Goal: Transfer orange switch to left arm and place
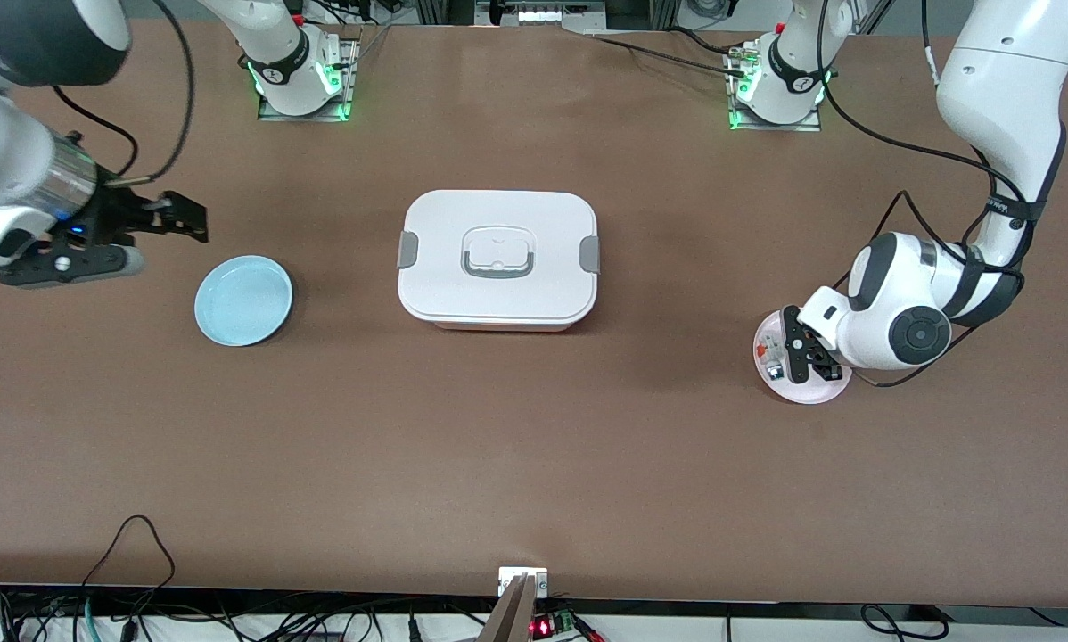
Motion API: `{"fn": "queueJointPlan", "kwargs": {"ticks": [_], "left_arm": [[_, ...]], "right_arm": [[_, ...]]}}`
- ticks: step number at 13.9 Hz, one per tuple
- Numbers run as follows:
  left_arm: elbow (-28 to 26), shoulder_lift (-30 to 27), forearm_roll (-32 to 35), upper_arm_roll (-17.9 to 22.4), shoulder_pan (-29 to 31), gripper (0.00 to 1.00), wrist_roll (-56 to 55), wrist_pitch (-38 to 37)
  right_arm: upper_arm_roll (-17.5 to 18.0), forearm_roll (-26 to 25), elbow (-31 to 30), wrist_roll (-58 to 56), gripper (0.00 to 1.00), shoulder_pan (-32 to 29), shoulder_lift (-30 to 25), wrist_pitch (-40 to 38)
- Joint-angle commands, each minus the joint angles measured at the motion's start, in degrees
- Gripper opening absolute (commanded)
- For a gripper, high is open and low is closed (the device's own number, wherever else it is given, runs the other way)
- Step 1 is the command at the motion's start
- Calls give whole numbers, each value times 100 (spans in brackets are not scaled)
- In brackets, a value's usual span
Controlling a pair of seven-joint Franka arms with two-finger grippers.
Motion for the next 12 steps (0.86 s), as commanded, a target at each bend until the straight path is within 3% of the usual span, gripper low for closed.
{"fn": "queueJointPlan", "kwargs": {"ticks": [1, 3, 4, 5, 8, 12], "left_arm": [[-120, -8, 160, -41, 113, 25, 179, 371], [-146, 123, 230, -41, 148, 31, 179, 713], [-199, 150, 231, -50, 174, 54, 179, 784], [-199, 106, 231, -76, 288, 100, 196, 768], [54, -165, 135, -164, 298, 100, 83, 182], [1229, -430, -410, -296, 263, 100, -1215, -2092]], "right_arm": [[-225, 5, -256, 132, 100, -27, -430, -29], [-243, 5, -405, 289, 100, -44, -702, 94], [-243, -4, -414, 674, 100, -36, -782, 77], [-234, -4, -423, 712, 100, -44, -826, 51], [-234, -13, -301, 678, 100, -9, -721, -107], [-208, -83, -203, 783, 100, 211, -616, -143]]}}
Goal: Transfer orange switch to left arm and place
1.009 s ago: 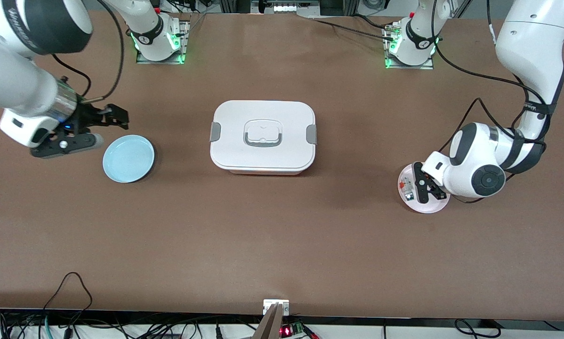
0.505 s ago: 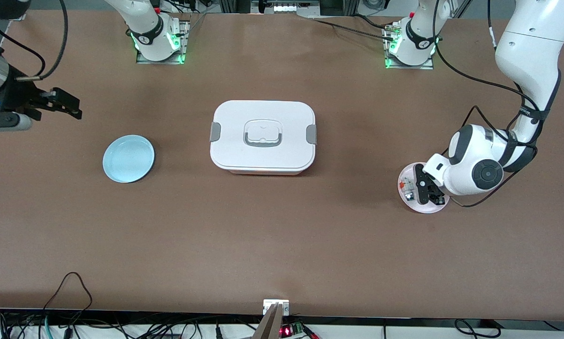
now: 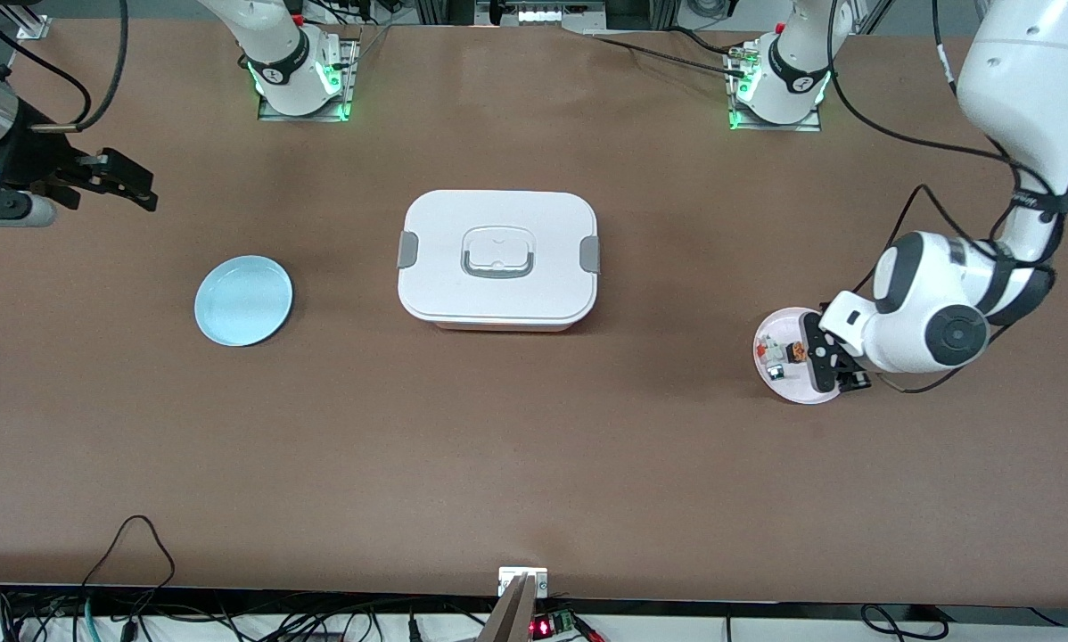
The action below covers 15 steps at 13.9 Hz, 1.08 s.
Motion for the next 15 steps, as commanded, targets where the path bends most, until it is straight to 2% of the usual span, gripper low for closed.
{"fn": "queueJointPlan", "kwargs": {"ticks": [1, 4, 6, 9, 10, 12, 15], "left_arm": [[961, -159, -326, -84, -28, 100, -916, -1527], [1885, -176, -371, -321, -20, 100, -2442, -2803], [2351, -316, -520, -331, -20, 100, -3638, -3323], [2512, -693, -714, -252, -55, 100, -4924, -3641], [2355, -1034, -679, -78, -386, 100, -5101, -3494], [1899, -1597, -862, 1149, -1325, 100, -5889, -3021], [381, -2835, -1110, 1645, -1539, 100, -6157, -1774]], "right_arm": [[10, -92, 83, 161, 100, 100, 55, -13], [10, -84, 136, 161, 100, 108, 126, -12], [10, -75, 198, 161, 100, 100, 143, -12], [10, -75, 198, 161, 100, 100, 144, 23], [10, -83, 189, 161, 100, 100, 144, 162], [10, -84, 189, 170, 100, 91, 135, 216], [1, -57, 189, 161, 100, 65, 135, 199]]}}
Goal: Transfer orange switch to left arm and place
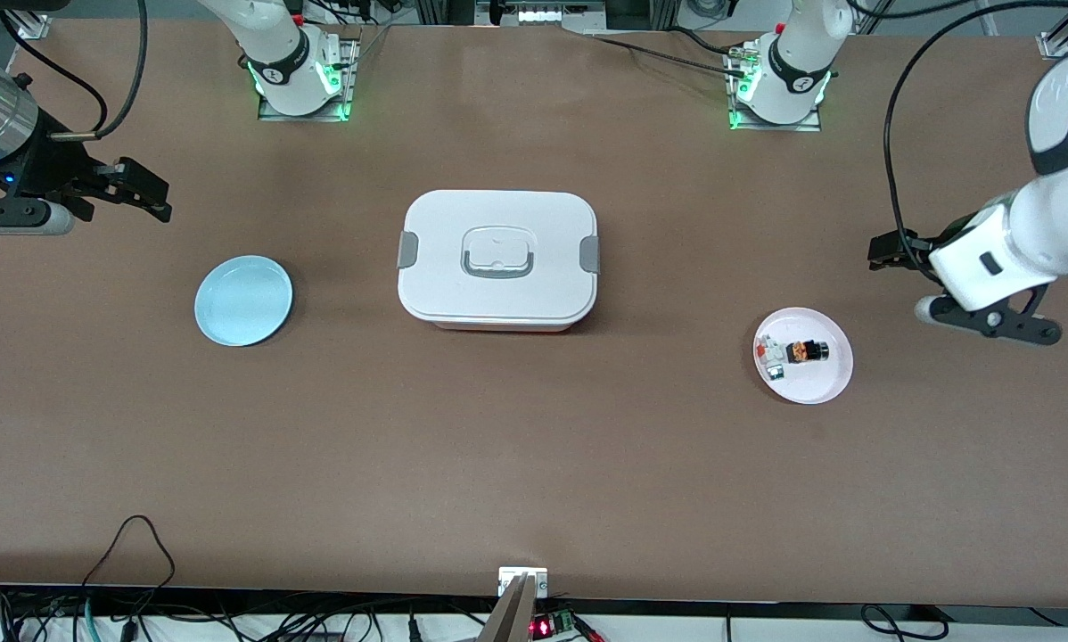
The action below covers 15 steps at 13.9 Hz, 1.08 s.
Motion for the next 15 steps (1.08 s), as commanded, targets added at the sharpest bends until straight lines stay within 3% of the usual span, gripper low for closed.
{"fn": "queueJointPlan", "kwargs": {"ticks": [1, 2, 3, 15], "left_arm": [[-1545, -1279, -211, 706, -410, 100, -183, 966], [-1556, -1298, -220, 1057, -700, 100, -174, 968], [-1556, -1298, -220, 1165, -755, 100, -174, 968], [-1503, -1254, -212, 1131, -720, 100, -122, 924]], "right_arm": [[-7, -71, 119, 76, 100, 5, 43, -33], [-7, -71, 119, 85, 100, -4, 43, -24], [-7, -80, 119, 76, 100, -4, 43, -24], [-7, -27, 119, 67, 100, 5, 43, -15]]}}
